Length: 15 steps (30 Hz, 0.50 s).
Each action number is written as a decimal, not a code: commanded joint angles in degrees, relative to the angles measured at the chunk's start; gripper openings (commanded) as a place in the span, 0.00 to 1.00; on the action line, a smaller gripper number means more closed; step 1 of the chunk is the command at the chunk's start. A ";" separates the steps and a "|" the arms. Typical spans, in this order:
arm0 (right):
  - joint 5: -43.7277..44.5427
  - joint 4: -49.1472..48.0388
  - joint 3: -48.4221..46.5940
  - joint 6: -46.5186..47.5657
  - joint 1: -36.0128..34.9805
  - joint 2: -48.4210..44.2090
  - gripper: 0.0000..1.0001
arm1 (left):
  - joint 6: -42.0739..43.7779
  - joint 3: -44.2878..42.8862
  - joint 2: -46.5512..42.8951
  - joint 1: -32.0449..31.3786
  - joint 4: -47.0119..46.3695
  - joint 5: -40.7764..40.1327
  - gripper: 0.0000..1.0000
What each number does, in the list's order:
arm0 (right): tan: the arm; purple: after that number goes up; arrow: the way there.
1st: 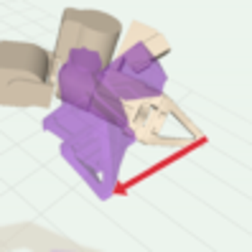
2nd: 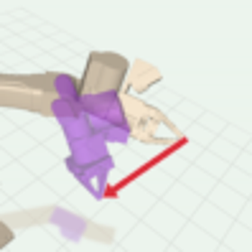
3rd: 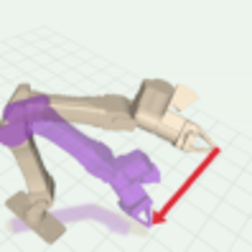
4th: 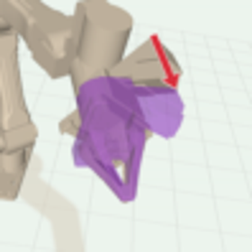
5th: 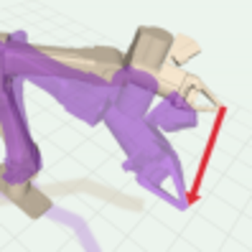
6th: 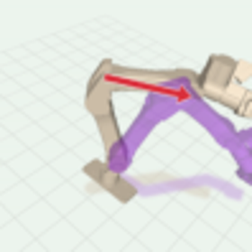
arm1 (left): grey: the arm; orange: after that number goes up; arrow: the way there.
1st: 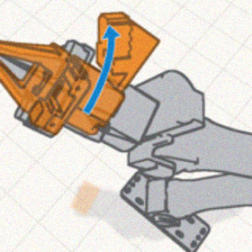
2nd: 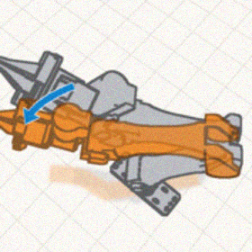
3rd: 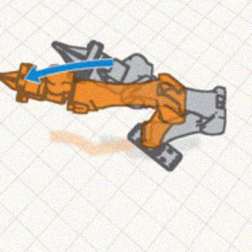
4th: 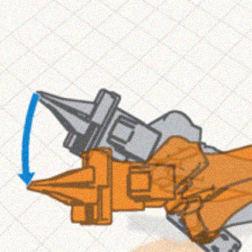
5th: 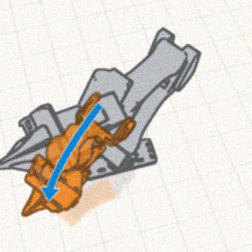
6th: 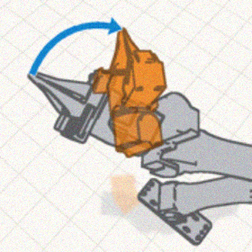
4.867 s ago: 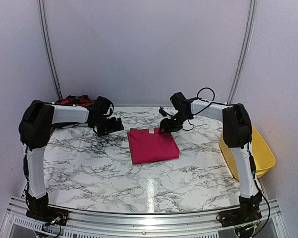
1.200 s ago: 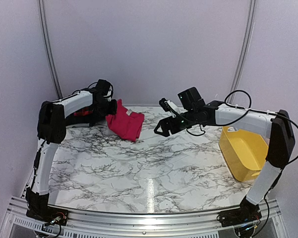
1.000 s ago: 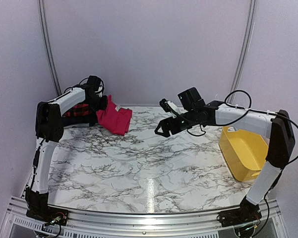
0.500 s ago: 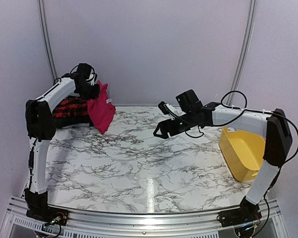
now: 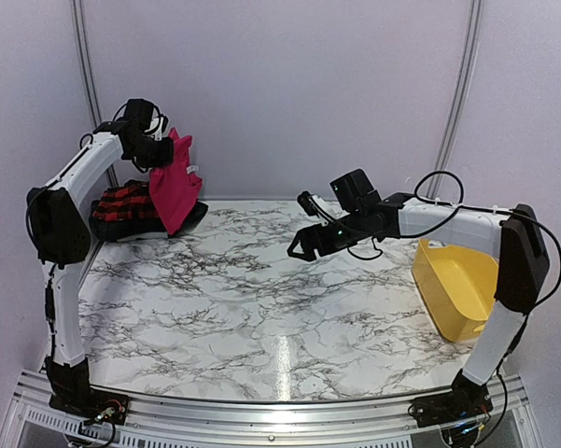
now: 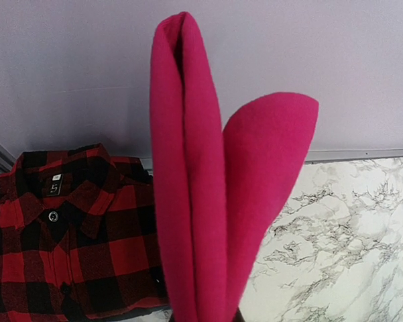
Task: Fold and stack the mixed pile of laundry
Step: Place the square-folded T-shirt at the corner of the board.
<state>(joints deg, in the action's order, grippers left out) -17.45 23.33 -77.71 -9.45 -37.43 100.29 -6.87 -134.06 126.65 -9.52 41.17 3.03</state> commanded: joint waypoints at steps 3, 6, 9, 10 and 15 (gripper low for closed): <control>0.76 -0.45 0.19 -0.57 0.31 -1.22 0.86 | -1.24 -1.67 -3.32 4.18 -0.95 4.08 0.00; 0.50 -0.26 -0.26 -0.48 0.31 -0.54 0.86 | -1.73 -1.64 -2.25 6.33 -1.40 5.02 0.00; 0.20 0.03 -1.12 -0.23 0.37 0.59 0.86 | -3.24 -1.64 -0.88 9.00 -2.88 7.15 0.00; 0.08 0.14 -1.53 -0.17 0.33 1.07 0.86 | -3.32 -1.64 -0.29 10.63 -3.65 7.39 0.00; -0.21 1.37 -4.08 0.60 0.39 3.42 0.86 | -6.39 -1.05 6.01 16.03 -8.60 10.88 0.00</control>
<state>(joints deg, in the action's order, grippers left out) -17.52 23.66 -78.28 -9.41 -37.41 101.51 -10.41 -134.26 127.72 2.68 39.20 10.57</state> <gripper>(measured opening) 0.861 0.036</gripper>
